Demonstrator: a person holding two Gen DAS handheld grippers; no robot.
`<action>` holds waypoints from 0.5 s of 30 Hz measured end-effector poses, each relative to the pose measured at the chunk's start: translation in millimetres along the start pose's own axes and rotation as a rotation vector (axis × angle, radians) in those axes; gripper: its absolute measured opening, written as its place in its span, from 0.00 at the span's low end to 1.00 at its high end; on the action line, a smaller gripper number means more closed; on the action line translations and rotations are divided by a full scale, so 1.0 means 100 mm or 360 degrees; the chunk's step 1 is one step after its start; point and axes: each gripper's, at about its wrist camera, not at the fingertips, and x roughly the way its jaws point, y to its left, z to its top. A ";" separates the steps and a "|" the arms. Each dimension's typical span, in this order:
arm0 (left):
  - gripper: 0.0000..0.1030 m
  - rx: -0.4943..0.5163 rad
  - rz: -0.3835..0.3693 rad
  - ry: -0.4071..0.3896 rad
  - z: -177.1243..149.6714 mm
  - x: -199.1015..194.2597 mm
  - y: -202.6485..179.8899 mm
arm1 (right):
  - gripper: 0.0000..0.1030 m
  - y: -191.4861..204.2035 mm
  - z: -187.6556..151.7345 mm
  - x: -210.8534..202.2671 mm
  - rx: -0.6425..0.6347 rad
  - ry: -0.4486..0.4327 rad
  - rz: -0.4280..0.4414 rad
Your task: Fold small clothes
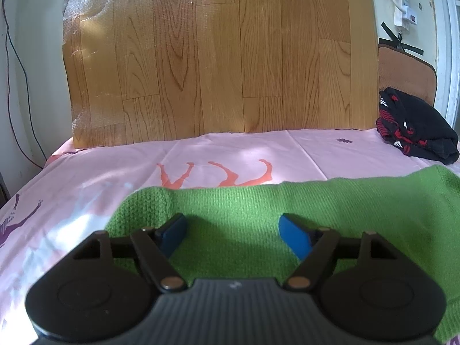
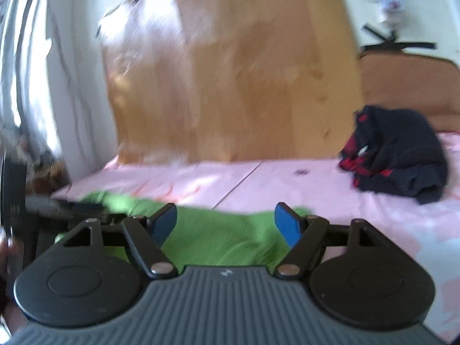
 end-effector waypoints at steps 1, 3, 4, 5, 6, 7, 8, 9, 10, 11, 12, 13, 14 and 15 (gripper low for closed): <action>0.72 0.0000 0.0000 0.0000 0.00 0.00 0.00 | 0.74 -0.05 0.02 -0.01 0.0012 0.0016 -0.0035; 0.72 0.0000 0.0001 0.0000 0.00 0.00 -0.01 | 0.74 -0.11 -0.02 0.12 -0.0010 0.0186 -0.0127; 0.72 0.0003 0.0002 0.0001 0.00 0.00 -0.01 | 0.76 -0.17 -0.13 0.27 -0.0028 0.0364 -0.0224; 0.72 0.0006 0.0003 0.0002 0.00 0.00 -0.01 | 0.77 -0.27 -0.23 0.32 0.0059 0.0399 -0.0192; 0.72 0.0009 0.0002 0.0002 0.00 0.00 0.00 | 0.77 -0.39 -0.23 0.29 0.0205 0.0372 -0.0133; 0.72 0.0013 0.0004 0.0003 0.00 0.00 -0.01 | 0.77 -0.47 -0.20 0.29 0.0269 0.0382 -0.0106; 0.72 0.0015 0.0004 0.0003 0.00 0.00 -0.01 | 0.78 -0.48 -0.21 0.29 0.0283 0.0372 -0.0103; 0.72 0.0013 0.0003 0.0001 -0.01 0.00 0.00 | 0.78 -0.44 -0.21 0.29 0.0248 0.0371 -0.0119; 0.72 0.0009 -0.0002 -0.0003 -0.01 0.00 0.01 | 0.78 -0.41 -0.21 0.29 0.0226 0.0374 -0.0127; 0.72 0.0000 -0.0009 -0.0009 -0.01 -0.02 0.01 | 0.78 -0.41 -0.21 0.28 0.0238 0.0368 -0.0119; 0.72 -0.0007 -0.0017 -0.0015 -0.01 -0.03 0.02 | 0.78 -0.46 -0.21 0.25 0.0296 0.0355 -0.0095; 0.72 -0.0016 -0.0026 -0.0021 -0.01 -0.04 0.03 | 0.79 -0.54 -0.21 0.22 0.0401 0.0336 -0.0061; 0.72 -0.0026 -0.0036 -0.0027 -0.01 -0.05 0.04 | 0.79 -0.65 -0.21 0.16 0.0534 0.0318 -0.0022; 0.73 -0.0039 -0.0050 -0.0030 -0.01 -0.06 0.06 | 0.79 -0.76 -0.21 0.10 0.0662 0.0298 0.0012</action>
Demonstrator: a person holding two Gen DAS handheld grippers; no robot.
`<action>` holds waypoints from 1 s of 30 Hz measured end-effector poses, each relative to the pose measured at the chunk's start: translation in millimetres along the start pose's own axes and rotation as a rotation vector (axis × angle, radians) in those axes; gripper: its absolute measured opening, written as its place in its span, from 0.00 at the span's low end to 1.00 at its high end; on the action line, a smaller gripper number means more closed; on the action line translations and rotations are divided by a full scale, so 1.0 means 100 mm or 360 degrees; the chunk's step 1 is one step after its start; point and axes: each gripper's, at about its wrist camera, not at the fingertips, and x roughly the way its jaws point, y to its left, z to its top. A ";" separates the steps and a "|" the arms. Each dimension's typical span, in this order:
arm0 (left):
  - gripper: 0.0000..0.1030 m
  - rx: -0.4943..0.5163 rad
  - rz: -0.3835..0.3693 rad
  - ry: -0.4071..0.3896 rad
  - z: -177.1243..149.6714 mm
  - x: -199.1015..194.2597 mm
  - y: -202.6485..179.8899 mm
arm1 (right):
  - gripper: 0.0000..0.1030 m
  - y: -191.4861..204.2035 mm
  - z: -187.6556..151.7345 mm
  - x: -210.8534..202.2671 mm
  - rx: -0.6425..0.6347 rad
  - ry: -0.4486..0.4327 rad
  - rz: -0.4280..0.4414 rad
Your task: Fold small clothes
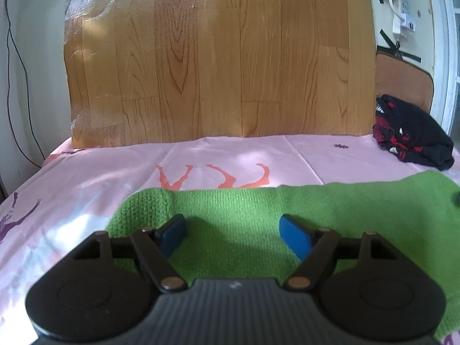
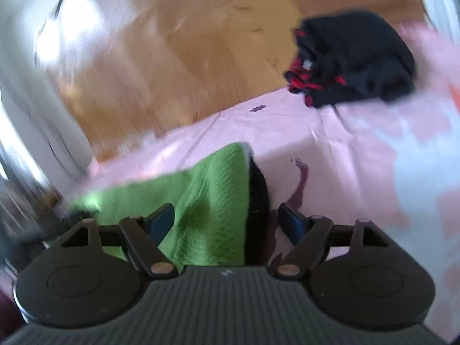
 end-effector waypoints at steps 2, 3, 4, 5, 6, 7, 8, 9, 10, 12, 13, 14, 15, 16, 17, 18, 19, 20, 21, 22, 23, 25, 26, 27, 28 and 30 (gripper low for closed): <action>0.75 -0.0029 -0.0035 -0.0003 0.01 -0.01 0.03 | 0.79 -0.12 0.05 -0.09 0.0161 -0.0016 0.0045; 0.75 -0.0043 -0.0049 -0.0004 0.01 -0.02 0.05 | 0.79 -0.18 0.08 -0.15 0.0215 -0.0016 0.0045; 0.76 -0.0055 -0.0062 -0.0004 0.02 -0.02 0.06 | 0.79 -0.20 0.09 -0.20 0.0241 -0.0013 0.0042; 0.76 -0.0068 -0.0072 -0.0002 0.03 -0.03 0.07 | 0.79 -0.24 0.10 -0.24 0.0271 -0.0003 0.0035; 0.76 -0.0086 -0.0089 0.0001 0.04 -0.05 0.07 | 0.79 -0.26 0.11 -0.26 0.0292 0.0014 0.0032; 0.76 -0.0113 -0.0123 0.0009 0.07 -0.06 0.08 | 0.79 -0.27 0.11 -0.27 0.0309 0.0032 0.0034; 0.76 -0.0157 -0.0188 0.0017 0.10 -0.09 0.08 | 0.79 -0.28 0.12 -0.26 0.0324 0.0052 0.0033; 0.75 -0.0204 -0.0256 0.0015 0.12 -0.13 0.09 | 0.79 -0.27 0.12 -0.24 0.0337 0.0076 0.0027; 0.74 -0.0249 -0.0331 0.0009 0.13 -0.17 0.10 | 0.79 -0.28 0.12 -0.22 0.0354 0.0098 0.0024; 0.67 -0.0299 -0.0470 0.0005 0.16 -0.21 0.07 | 0.80 -0.26 0.12 -0.16 0.0387 0.0121 0.0058; 0.56 -0.0310 -0.0519 0.0020 0.16 -0.21 0.05 | 0.80 -0.26 0.12 -0.14 0.0401 0.0139 0.0081; 0.40 -0.0316 -0.0573 0.0059 0.16 -0.17 0.02 | 0.80 -0.23 0.11 -0.09 0.0407 0.0153 0.0103; 0.32 -0.0318 -0.0609 0.0104 0.16 -0.13 0.00 | 0.80 -0.20 0.12 -0.04 0.0398 0.0167 0.0115; 0.18 -0.0318 -0.0634 0.0155 0.14 -0.06 -0.03 | 0.80 -0.16 0.12 -0.02 0.0380 0.0184 0.0121; 0.16 -0.0310 -0.0631 0.0203 0.11 0.00 -0.05 | 0.80 -0.10 0.11 0.02 0.0346 0.0198 0.0127; 0.14 -0.0291 -0.0608 0.0230 0.07 0.07 -0.09 | 0.79 -0.05 0.09 0.06 0.0325 0.0213 0.0137; 0.12 -0.0280 -0.0597 0.0217 0.05 0.08 -0.10 | 0.79 -0.01 0.07 0.09 0.0313 0.0219 0.0146; 0.12 -0.0275 -0.0595 0.0217 0.05 0.08 -0.10 | 0.71 0.03 0.06 0.12 0.0297 0.0221 0.0144; 0.12 -0.0278 -0.0592 0.0228 0.06 0.08 -0.10 | 0.51 0.05 0.05 0.18 0.0306 0.0264 0.0138; 0.11 -0.0284 -0.0591 0.0236 0.06 0.08 -0.09 | 0.42 0.04 0.04 0.22 0.0346 0.0296 0.0139; 0.10 -0.0290 -0.0593 0.0240 0.05 0.08 -0.07 | 0.39 0.02 0.03 0.25 0.0405 0.0322 0.0190; 0.10 -0.0306 -0.0599 0.0252 0.05 0.09 -0.05 | 0.37 0.08 0.06 0.22 0.0450 0.0310 0.0334; 0.10 -0.0302 -0.0595 0.0255 0.05 0.09 -0.05 | 0.37 0.18 0.12 0.17 0.0407 0.0279 0.0416; 0.10 -0.0291 -0.0586 0.0255 0.06 0.08 -0.06 | 0.37 0.32 0.20 0.12 0.0344 0.0245 0.0498; 0.10 -0.0280 -0.0579 0.0254 0.08 0.08 -0.07 | 0.37 0.45 0.26 0.08 0.0292 0.0226 0.0561; 0.10 -0.0282 -0.0577 0.0253 0.09 0.03 -0.05 | 0.38 0.81 0.41 0.10 0.0155 0.0230 0.0677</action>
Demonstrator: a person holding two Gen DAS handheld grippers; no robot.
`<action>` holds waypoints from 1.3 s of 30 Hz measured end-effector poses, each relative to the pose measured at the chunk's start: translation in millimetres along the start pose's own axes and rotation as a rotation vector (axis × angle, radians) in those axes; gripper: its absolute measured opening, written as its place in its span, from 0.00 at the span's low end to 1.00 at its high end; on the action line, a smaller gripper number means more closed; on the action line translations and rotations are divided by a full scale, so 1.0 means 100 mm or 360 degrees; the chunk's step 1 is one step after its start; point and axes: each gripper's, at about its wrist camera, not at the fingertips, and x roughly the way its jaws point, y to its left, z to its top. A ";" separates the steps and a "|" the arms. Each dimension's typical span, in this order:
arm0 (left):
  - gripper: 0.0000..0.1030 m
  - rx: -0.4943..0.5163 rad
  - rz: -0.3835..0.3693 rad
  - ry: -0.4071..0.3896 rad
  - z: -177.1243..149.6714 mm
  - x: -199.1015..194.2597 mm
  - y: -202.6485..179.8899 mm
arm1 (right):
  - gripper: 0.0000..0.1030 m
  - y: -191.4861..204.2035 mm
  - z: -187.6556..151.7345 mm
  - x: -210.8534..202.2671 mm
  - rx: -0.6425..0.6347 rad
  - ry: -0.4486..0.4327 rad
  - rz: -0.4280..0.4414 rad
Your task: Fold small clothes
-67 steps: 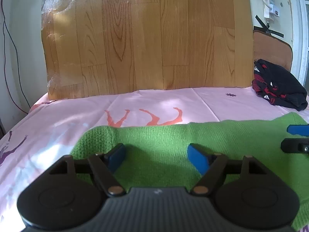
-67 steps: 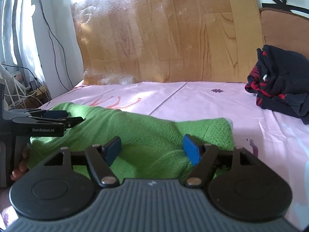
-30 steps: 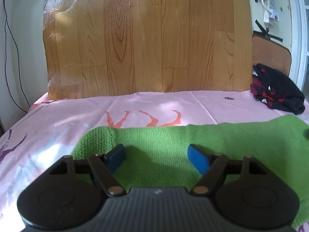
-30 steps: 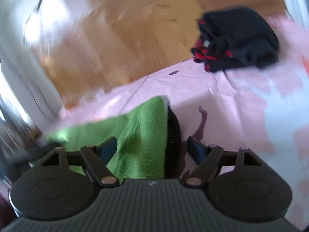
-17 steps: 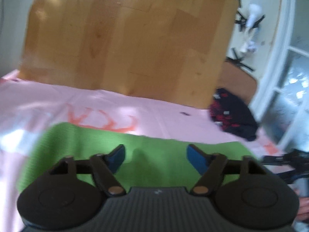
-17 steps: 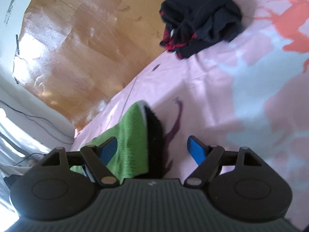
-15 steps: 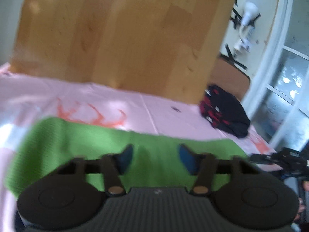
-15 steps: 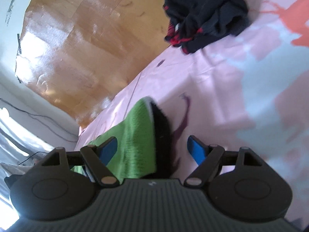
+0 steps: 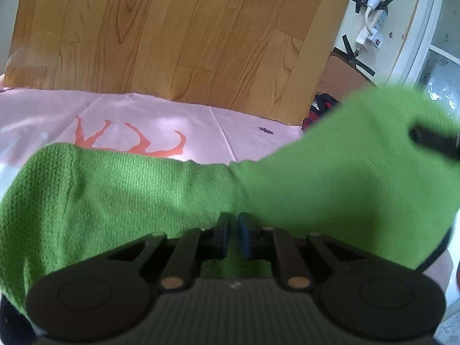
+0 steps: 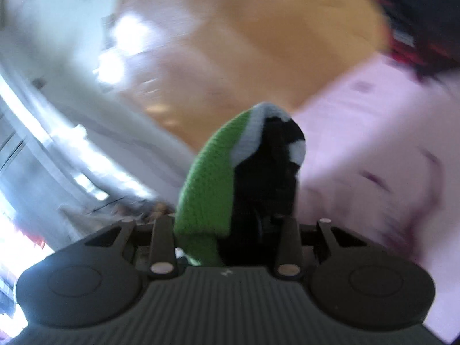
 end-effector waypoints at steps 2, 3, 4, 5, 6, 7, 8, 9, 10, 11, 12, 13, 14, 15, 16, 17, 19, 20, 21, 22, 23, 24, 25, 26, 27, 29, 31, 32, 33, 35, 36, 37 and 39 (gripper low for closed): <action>0.12 -0.0080 -0.0040 -0.0007 0.04 -0.11 0.11 | 0.38 0.27 0.07 0.26 -0.0112 0.0078 0.0027; 0.12 -0.0126 -0.0041 -0.0051 0.04 -0.23 0.20 | 0.39 0.39 0.09 0.43 -0.0146 0.0127 0.0045; 0.13 -0.0164 -0.0026 -0.0106 0.04 -0.36 0.30 | 0.39 0.47 0.11 0.60 -0.0160 0.0172 0.0057; 0.15 -0.0216 0.0007 -0.0184 0.04 -0.56 0.44 | 0.41 0.55 0.12 0.77 -0.0175 0.0217 0.0067; 0.16 -0.0261 0.0044 -0.0242 0.03 -0.73 0.56 | 0.41 0.65 0.10 0.96 -0.0199 0.0271 0.0076; 0.18 -0.0307 0.0087 -0.0296 0.01 -0.89 0.68 | 0.42 0.71 0.08 1.12 -0.0222 0.0314 0.0079; 0.20 -0.0359 0.0136 -0.0351 0.00 -1.06 0.81 | 0.45 0.78 0.04 1.32 -0.0243 0.0370 0.0079; 0.20 -0.0417 0.0191 -0.0403 -0.02 -1.24 0.95 | 0.51 0.84 -0.02 1.48 -0.0250 0.0419 0.0083; 0.21 -0.0461 0.0236 -0.0442 -0.04 -1.37 1.05 | 0.54 0.87 -0.09 1.70 -0.0248 0.0486 0.0090; 0.22 -0.0502 0.0278 -0.0479 -0.08 -1.50 1.14 | 0.55 0.87 -0.15 1.90 -0.0244 0.0555 0.0093; 0.22 -0.0536 0.0312 -0.0509 -0.11 -1.60 1.21 | 0.56 0.85 -0.22 2.11 -0.0232 0.0637 0.0078; 0.24 -0.0559 0.0334 -0.0527 -0.13 -1.66 1.26 | 0.55 0.80 -0.25 2.27 -0.0211 0.0731 0.0075; 0.27 -0.0582 0.0347 -0.0535 -0.14 -1.69 1.31 | 0.55 0.75 -0.30 2.40 -0.0194 0.0766 0.0137; 0.28 -0.0591 0.0347 -0.0533 -0.15 -1.68 1.33 | 0.54 0.75 -0.32 2.47 -0.0188 0.0768 0.0169; 0.32 -0.0593 0.0340 -0.0526 -0.15 -1.66 1.34 | 0.55 0.77 -0.34 2.48 -0.0188 0.0770 0.0162; 0.37 -0.0586 0.0329 -0.0510 -0.12 -1.60 1.33 | 0.56 0.80 -0.33 2.47 -0.0192 0.0778 0.0152; 0.42 -0.0554 0.0300 -0.0474 -0.07 -1.47 1.28 | 0.58 0.85 -0.32 2.39 -0.0230 0.0793 0.0168; 0.46 -0.0525 0.0277 -0.0457 -0.02 -1.39 1.24 | 0.58 0.86 -0.29 2.30 -0.0223 0.0778 0.0197; 0.51 -0.0502 0.0263 -0.0445 0.01 -1.32 1.20 | 0.59 0.85 -0.24 2.19 -0.0195 0.0749 0.0246; 0.64 -0.0477 0.0256 -0.0429 0.05 -1.25 1.16 | 0.59 0.85 -0.20 2.13 -0.0178 0.0705 0.0291; 0.84 -0.0461 0.0262 -0.0420 0.06 -1.19 1.12 | 0.59 0.85 -0.14 1.96 -0.0178 0.0620 0.0346; 0.89 -0.0441 0.0284 -0.0413 0.10 -1.12 1.07 | 0.59 0.85 -0.11 1.83 -0.0192 0.0534 0.0374; 0.91 -0.0417 0.0310 -0.0406 0.13 -1.06 1.03 | 0.60 0.84 -0.08 1.66 -0.0209 0.0446 0.0383; 0.91 -0.0392 0.0325 -0.0388 0.16 -1.01 0.99 | 0.62 0.81 -0.05 1.48 -0.0221 0.0359 0.0371; 0.91 -0.0371 0.0335 -0.0372 0.18 -0.97 0.95 | 0.65 0.77 -0.04 1.38 -0.0227 0.0299 0.0339; 0.95 -0.0329 0.0375 -0.0340 0.21 -0.89 0.89 | 0.67 0.67 -0.06 1.19 -0.0261 0.0207 0.0197; 0.96 -0.0275 0.0467 -0.0305 0.22 -0.80 0.83 | 0.67 0.55 -0.11 1.06 -0.0307 0.0150 0.0034; 0.96 -0.0244 0.0532 -0.0279 0.22 -0.75 0.79 | 0.68 0.47 -0.15 1.02 -0.0308 0.0139 -0.0047; 0.96 -0.0215 0.0597 -0.0247 0.20 -0.69 0.76 | 0.68 0.39 -0.18 1.00 -0.0294 0.0139 -0.0115; 0.97 -0.0174 0.0702 -0.0177 0.17 -0.58 0.72 | 0.68 0.23 -0.25 0.98 -0.0233 0.0158 -0.0188; 0.98 -0.0163 0.0728 -0.0160 0.15 -0.55 0.71 | 0.69 0.16 -0.28 0.99 -0.0196 0.0170 -0.0199; 1.00 -0.0158 0.0746 -0.0162 0.12 -0.55 0.69 | 0.70 0.09 -0.32 1.01 -0.0162 0.0184 -0.0205; 1.00 -0.0143 0.0777 -0.0172 0.10 -0.55 0.65 | 0.72 -0.01 -0.36 1.07 -0.0113 0.0211 -0.0209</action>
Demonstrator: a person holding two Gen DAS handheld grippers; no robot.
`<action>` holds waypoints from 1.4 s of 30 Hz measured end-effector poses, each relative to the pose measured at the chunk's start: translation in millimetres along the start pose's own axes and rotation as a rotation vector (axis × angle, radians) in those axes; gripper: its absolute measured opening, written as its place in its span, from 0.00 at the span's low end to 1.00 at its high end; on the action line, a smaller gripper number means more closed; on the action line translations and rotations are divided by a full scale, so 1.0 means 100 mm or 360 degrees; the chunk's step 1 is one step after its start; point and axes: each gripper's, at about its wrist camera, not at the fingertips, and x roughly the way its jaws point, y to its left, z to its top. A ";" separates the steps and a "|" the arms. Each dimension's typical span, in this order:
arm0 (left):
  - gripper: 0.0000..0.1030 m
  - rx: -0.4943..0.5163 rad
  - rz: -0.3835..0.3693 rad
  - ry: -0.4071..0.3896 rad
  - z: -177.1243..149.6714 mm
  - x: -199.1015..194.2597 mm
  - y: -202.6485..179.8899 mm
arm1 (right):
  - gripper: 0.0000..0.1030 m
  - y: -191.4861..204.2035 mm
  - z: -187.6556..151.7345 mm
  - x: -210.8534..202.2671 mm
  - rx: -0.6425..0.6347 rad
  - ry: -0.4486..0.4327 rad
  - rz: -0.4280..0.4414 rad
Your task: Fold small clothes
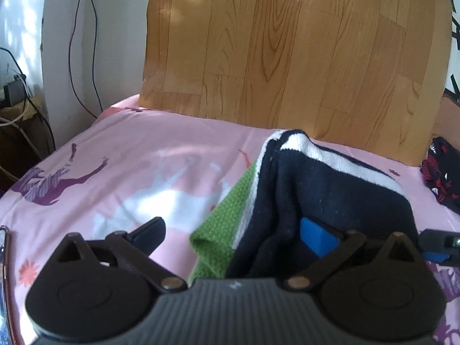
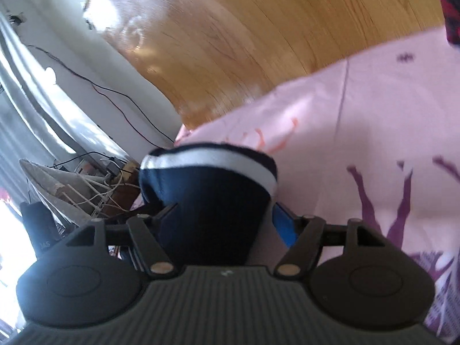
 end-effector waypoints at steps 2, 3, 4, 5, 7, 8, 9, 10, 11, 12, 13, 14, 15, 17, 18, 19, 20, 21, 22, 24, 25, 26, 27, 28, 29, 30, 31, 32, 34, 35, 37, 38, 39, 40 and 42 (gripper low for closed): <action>1.00 0.0008 0.0030 -0.0006 -0.02 -0.02 -0.04 | 0.73 -0.02 -0.03 0.07 0.0031 0.0035 0.0024; 1.00 0.0007 0.0044 -0.0004 -0.02 -0.02 -0.05 | 0.73 -0.02 -0.01 0.11 0.0040 0.0049 0.0034; 1.00 0.0007 0.0054 -0.0002 -0.03 -0.03 -0.06 | 0.73 -0.03 -0.01 0.15 0.0042 0.0066 0.0047; 1.00 0.0008 0.0070 -0.0003 -0.03 -0.03 -0.07 | 0.74 -0.03 0.00 0.17 0.0034 0.0080 0.0060; 1.00 0.0010 0.0092 -0.0006 -0.03 -0.03 -0.10 | 0.80 -0.03 0.02 0.23 0.0020 0.0100 0.0080; 1.00 0.0011 0.0102 -0.0006 -0.03 -0.02 -0.11 | 0.80 -0.04 0.04 0.27 0.0019 0.0108 0.0097; 1.00 0.0012 0.0110 -0.0006 -0.03 -0.02 -0.12 | 0.81 -0.05 0.05 0.30 0.0016 0.0108 0.0120; 1.00 0.0012 0.0118 -0.0006 -0.03 -0.02 -0.12 | 0.81 -0.04 0.06 0.31 0.0001 0.0104 0.0131; 1.00 0.0012 0.0125 -0.0006 -0.03 -0.02 -0.13 | 0.82 -0.03 0.07 0.33 -0.0015 0.0106 0.0135; 1.00 0.0012 0.0133 -0.0006 -0.03 -0.02 -0.13 | 0.83 -0.01 0.08 0.35 -0.0035 0.0106 0.0140; 1.00 0.0014 0.0138 -0.0006 -0.04 -0.03 -0.15 | 0.84 -0.01 0.07 0.36 -0.0062 0.0100 0.0144; 1.00 0.0014 0.0141 -0.0007 -0.04 -0.03 -0.15 | 0.84 0.00 0.06 0.37 -0.0100 0.0090 0.0150; 1.00 0.0014 0.0144 -0.0010 -0.05 -0.04 -0.15 | 0.84 0.00 0.06 0.36 -0.0105 0.0086 0.0154; 1.00 0.0014 0.0148 -0.0015 -0.05 -0.04 -0.15 | 0.84 -0.01 0.05 0.35 -0.0102 0.0082 0.0167; 1.00 0.0013 0.0151 -0.0019 -0.06 -0.04 -0.16 | 0.84 -0.02 0.05 0.35 -0.0100 0.0078 0.0173; 1.00 0.0012 0.0153 -0.0025 -0.07 -0.04 -0.16 | 0.84 -0.02 0.05 0.33 -0.0099 0.0075 0.0178; 1.00 0.0013 0.0154 -0.0040 -0.08 -0.05 -0.16 | 0.84 -0.02 0.03 0.33 -0.0098 0.0069 0.0177; 1.00 0.0014 0.0153 -0.0057 -0.10 -0.06 -0.16 | 0.84 -0.03 0.03 0.32 -0.0097 0.0064 0.0178; 1.00 0.0017 0.0153 -0.0077 -0.12 -0.06 -0.16 | 0.84 -0.02 0.02 0.32 -0.0094 0.0059 0.0178; 1.00 0.0030 0.0152 -0.0136 -0.18 -0.08 -0.17 | 0.84 -0.03 0.00 0.30 -0.0085 0.0049 0.0182; 1.00 0.0034 0.0153 -0.0161 -0.21 -0.08 -0.17 | 0.84 -0.03 0.00 0.30 -0.0079 0.0044 0.0182; 1.00 0.0036 0.0155 -0.0190 -0.24 -0.09 -0.17 | 0.84 -0.03 0.00 0.30 -0.0073 0.0041 0.0187; 1.00 0.0038 0.0156 -0.0210 -0.27 -0.10 -0.17 | 0.84 -0.03 0.01 0.30 -0.0068 0.0039 0.0189; 1.00 0.0041 0.0158 -0.0234 -0.30 -0.11 -0.17 | 0.84 -0.04 0.01 0.30 -0.0067 0.0037 0.0190; 1.00 0.0038 0.0159 -0.0248 -0.32 -0.11 -0.17 | 0.84 -0.04 0.01 0.30 -0.0068 0.0037 0.0190; 1.00 0.0034 0.0156 -0.0250 -0.32 -0.12 -0.17 | 0.84 -0.04 0.01 0.30 -0.0069 0.0036 0.0190; 1.00 0.0028 0.0149 -0.0247 -0.31 -0.12 -0.16 | 0.84 -0.03 0.01 0.30 -0.0070 0.0036 0.0190; 1.00 0.0016 0.0140 -0.0244 -0.31 -0.11 -0.15 | 0.84 -0.03 0.01 0.30 -0.0069 0.0035 0.0190; 1.00 -0.0011 0.0121 -0.0237 -0.30 -0.10 -0.12 | 0.85 -0.03 0.01 0.30 -0.0069 0.0035 0.0190; 1.00 -0.0022 0.0114 -0.0234 -0.30 -0.10 -0.11 | 0.85 -0.03 0.01 0.30 -0.0070 0.0035 0.0190; 1.00 -0.0041 0.0098 -0.0225 -0.30 -0.09 -0.09 | 0.85 -0.03 0.01 0.30 -0.0071 0.0035 0.0192; 1.00 -0.0051 0.0089 -0.0219 -0.31 -0.08 -0.07 | 0.85 -0.03 0.00 0.31 -0.0073 0.0035 0.0192; 1.00 -0.0063 0.0072 -0.0209 -0.30 -0.07 -0.05 | 0.86 -0.02 0.01 0.31 -0.0075 0.0035 0.0192; 1.00 -0.0085 0.0053 -0.0199 -0.30 -0.07 -0.03 | 0.86 -0.02 0.01 0.31 -0.0077 0.0036 0.0191; 1.00 -0.0139 -0.0004 -0.0169 -0.29 -0.05 0.04 | 0.86 -0.02 0.01 0.31 -0.0081 0.0036 0.0192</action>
